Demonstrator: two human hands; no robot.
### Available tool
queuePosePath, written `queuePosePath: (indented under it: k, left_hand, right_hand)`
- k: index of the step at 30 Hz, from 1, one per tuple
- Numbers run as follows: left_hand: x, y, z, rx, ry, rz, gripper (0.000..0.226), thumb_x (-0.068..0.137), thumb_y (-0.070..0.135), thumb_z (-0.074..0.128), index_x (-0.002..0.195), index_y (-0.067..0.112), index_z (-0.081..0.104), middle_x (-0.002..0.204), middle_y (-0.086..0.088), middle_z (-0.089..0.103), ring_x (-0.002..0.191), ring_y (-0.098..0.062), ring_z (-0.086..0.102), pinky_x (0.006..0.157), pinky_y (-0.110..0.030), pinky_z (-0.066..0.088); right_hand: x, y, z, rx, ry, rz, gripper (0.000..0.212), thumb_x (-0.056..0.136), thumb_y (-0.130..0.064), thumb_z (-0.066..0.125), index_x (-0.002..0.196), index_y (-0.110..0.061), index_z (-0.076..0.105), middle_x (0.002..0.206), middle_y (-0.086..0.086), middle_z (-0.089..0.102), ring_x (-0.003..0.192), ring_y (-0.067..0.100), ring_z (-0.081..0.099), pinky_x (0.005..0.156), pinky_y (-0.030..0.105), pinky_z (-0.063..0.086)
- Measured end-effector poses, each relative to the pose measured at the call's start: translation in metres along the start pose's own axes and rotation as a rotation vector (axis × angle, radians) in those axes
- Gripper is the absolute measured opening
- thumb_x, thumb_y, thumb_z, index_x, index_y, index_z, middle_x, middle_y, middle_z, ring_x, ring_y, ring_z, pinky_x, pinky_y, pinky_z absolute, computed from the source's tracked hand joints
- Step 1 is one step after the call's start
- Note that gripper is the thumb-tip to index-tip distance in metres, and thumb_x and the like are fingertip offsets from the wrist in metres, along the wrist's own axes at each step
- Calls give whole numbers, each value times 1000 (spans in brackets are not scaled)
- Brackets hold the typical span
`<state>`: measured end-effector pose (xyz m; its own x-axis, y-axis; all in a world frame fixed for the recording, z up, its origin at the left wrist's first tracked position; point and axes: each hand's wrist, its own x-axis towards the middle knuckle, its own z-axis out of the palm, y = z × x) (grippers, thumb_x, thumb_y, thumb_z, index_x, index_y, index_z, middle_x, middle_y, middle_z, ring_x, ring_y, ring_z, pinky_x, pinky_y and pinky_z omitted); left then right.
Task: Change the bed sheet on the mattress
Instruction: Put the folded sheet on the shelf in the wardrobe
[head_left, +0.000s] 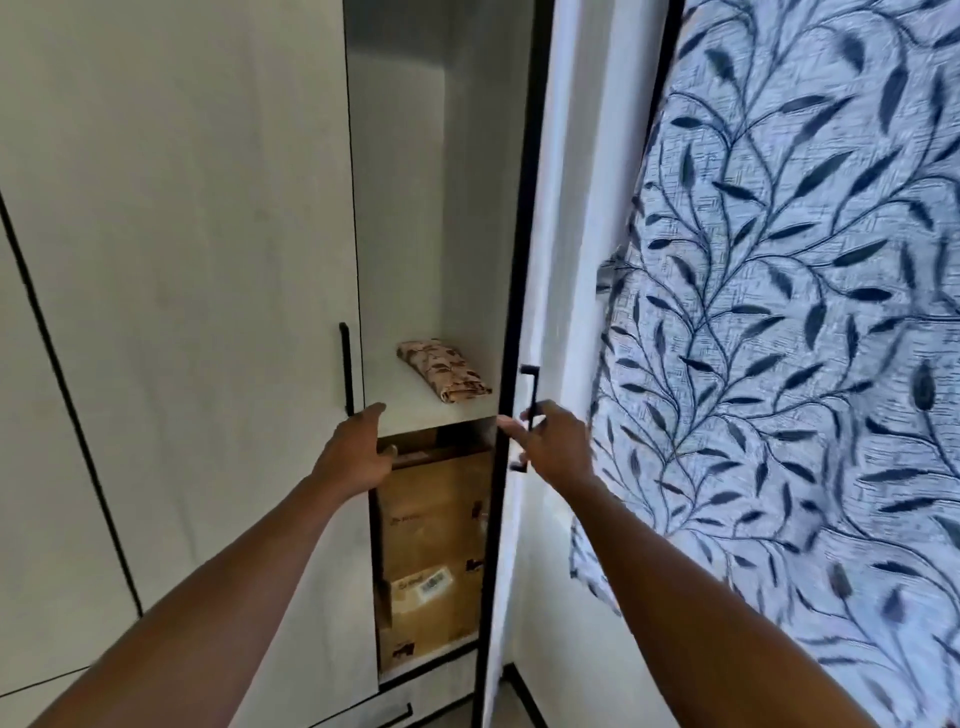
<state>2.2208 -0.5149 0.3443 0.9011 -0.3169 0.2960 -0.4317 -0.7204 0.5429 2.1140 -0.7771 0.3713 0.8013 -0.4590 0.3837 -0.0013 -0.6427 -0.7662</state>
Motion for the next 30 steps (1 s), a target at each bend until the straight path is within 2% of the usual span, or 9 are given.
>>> queuePosePath:
  k: [2,3,7,11,17,20,23,27,30]
  left_hand:
    - [9,-9,-5,-55,38,-35,72,89,28,63,155,15,35,149,-14,49,133,-32,49,110,-42,43]
    - [14,-12,-7,-77,71,-58,69,90,25,63,153,14,38,144,-15,53,128,-32,53,106,-40,46]
    - [42,-33,-21,-151,260,-173,50,92,13,61,140,6,54,129,-18,63,114,-35,62,94,-33,50]
    - [74,-56,-33,-232,377,-246,37,91,6,58,128,1,64,119,-18,69,109,-32,65,83,-22,44]
    - [121,-78,-35,-265,354,-206,28,94,16,64,118,5,71,114,-15,72,109,-31,66,90,-24,47]
    - [140,-81,-27,-237,327,-154,14,93,22,68,92,9,75,93,-11,75,92,-30,70,75,-26,50]
    - [155,-88,-18,-206,316,-148,22,87,23,73,69,12,67,71,-6,70,72,-27,69,60,-25,40]
    - [161,-100,-12,-171,353,-97,26,85,25,75,66,8,67,60,-4,66,59,-24,63,54,-31,45]
    - [163,-102,-13,-110,362,-60,39,86,26,77,62,2,58,54,-8,58,50,-22,49,49,-30,30]
  right_hand:
    - [15,-8,22,-80,-18,-83,58,78,-78,62,76,-21,61,65,-3,68,67,14,70,67,31,57]
    - [23,-13,31,-129,-42,-129,55,82,-75,61,72,-20,59,68,-5,67,72,17,69,71,34,57]
    - [48,-46,76,-88,-159,-174,33,82,-54,78,79,-23,66,82,-12,69,78,4,65,70,29,52]
    - [66,-54,121,32,-157,-154,27,81,-46,81,83,-24,66,80,-10,71,77,5,68,74,30,57]
    - [94,-61,166,66,-160,-138,35,82,-52,78,91,-23,62,84,-6,69,80,14,67,78,42,60]
    - [102,-65,188,74,-128,-141,36,85,-53,76,92,-22,59,83,-3,67,80,16,65,75,43,59]
    - [113,-67,207,42,-87,-163,37,86,-55,73,88,-23,55,78,-4,63,79,21,62,72,44,56]
    - [131,-70,231,-53,-60,-216,40,89,-51,70,85,-19,48,77,-3,57,77,25,57,70,38,43]
    - [139,-70,247,-68,-40,-206,38,90,-53,68,88,-21,48,87,1,57,85,28,55,73,36,39]
